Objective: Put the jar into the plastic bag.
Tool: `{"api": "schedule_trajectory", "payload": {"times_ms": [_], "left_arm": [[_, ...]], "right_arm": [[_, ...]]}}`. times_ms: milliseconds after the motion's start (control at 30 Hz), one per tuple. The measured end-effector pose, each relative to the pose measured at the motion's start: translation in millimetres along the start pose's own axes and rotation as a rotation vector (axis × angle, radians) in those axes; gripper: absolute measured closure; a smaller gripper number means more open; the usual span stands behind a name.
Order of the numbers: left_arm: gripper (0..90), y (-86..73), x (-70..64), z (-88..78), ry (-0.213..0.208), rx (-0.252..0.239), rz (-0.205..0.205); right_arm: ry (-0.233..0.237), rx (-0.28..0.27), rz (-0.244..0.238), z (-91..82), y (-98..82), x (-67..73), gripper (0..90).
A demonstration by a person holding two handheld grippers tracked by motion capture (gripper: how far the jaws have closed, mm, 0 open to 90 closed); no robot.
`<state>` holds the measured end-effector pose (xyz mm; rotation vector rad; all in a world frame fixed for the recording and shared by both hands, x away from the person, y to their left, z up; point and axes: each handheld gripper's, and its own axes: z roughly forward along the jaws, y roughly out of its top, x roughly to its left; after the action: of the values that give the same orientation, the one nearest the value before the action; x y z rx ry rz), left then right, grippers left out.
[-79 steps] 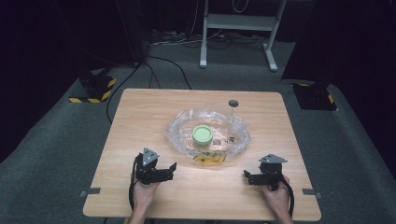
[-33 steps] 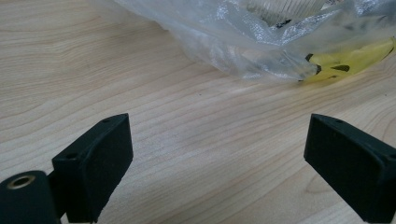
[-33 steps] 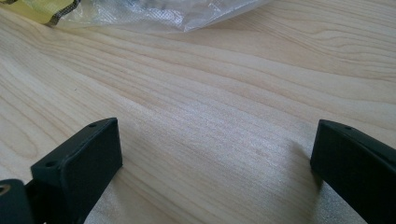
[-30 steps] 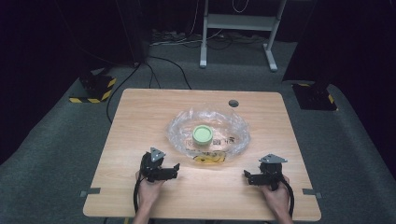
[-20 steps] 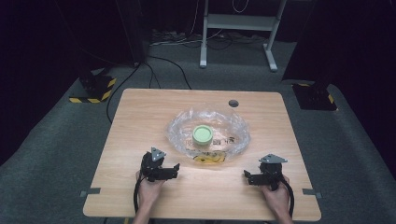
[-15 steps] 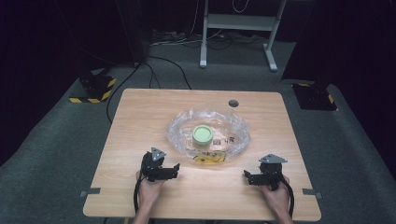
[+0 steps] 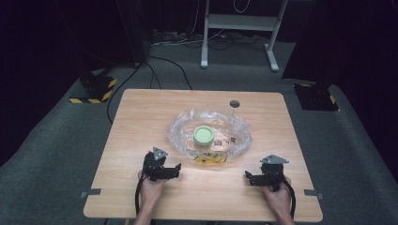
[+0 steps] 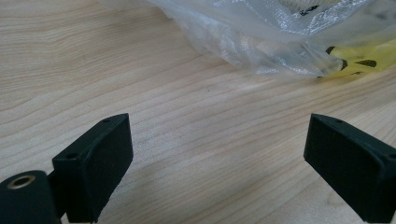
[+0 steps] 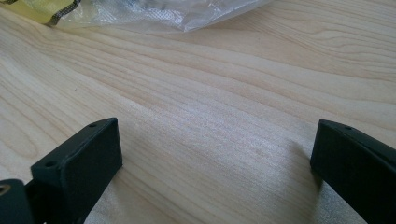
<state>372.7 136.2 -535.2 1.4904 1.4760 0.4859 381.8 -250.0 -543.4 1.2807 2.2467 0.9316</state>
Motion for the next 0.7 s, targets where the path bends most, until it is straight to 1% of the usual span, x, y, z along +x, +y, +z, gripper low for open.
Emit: {"api": "schedule_trajectory", "payload": {"times_ms": [33,200,233,367,467,500,533,567,667,700], "left_arm": [[8.3,-0.1,0.3,0.1,0.001,0.005,0.006],[8.1,-1.0,-0.3,2.9,0.004,-0.005,-0.001],[8.0,-1.2,-0.2,3.4,0.007,-0.004,0.003],[7.8,-2.0,-0.8,5.7,0.009,-0.014,-0.002],[7.7,-2.4,0.0,6.6,0.009,-0.010,0.003],[7.8,-3.2,-0.3,7.4,0.009,-0.021,-0.006],[8.3,-4.2,0.8,7.5,0.008,-0.017,-0.003],[8.4,-5.8,1.2,8.6,0.010,-0.017,-0.013],[8.3,-10.3,5.1,9.4,0.018,0.001,-0.011],[8.3,-11.4,5.4,10.1,0.017,-0.009,-0.022]], "right_arm": [[0.000,0.001,0.001,-0.1,0.0,0.1,1.8],[0.000,0.000,0.000,0.0,0.0,0.0,1.8],[0.000,0.001,0.001,0.0,0.0,0.1,1.8],[0.000,0.001,0.001,-0.1,0.0,0.1,1.8],[0.000,0.000,0.001,0.0,0.0,0.0,1.8],[0.000,0.001,0.001,-0.1,0.0,0.1,1.8],[0.000,0.000,0.000,0.0,0.0,0.0,1.8],[0.000,0.000,0.000,0.0,0.0,0.0,1.8],[0.000,0.000,0.000,0.0,0.0,0.0,1.8],[0.000,0.001,0.001,-0.1,0.0,0.1,1.8]]}}
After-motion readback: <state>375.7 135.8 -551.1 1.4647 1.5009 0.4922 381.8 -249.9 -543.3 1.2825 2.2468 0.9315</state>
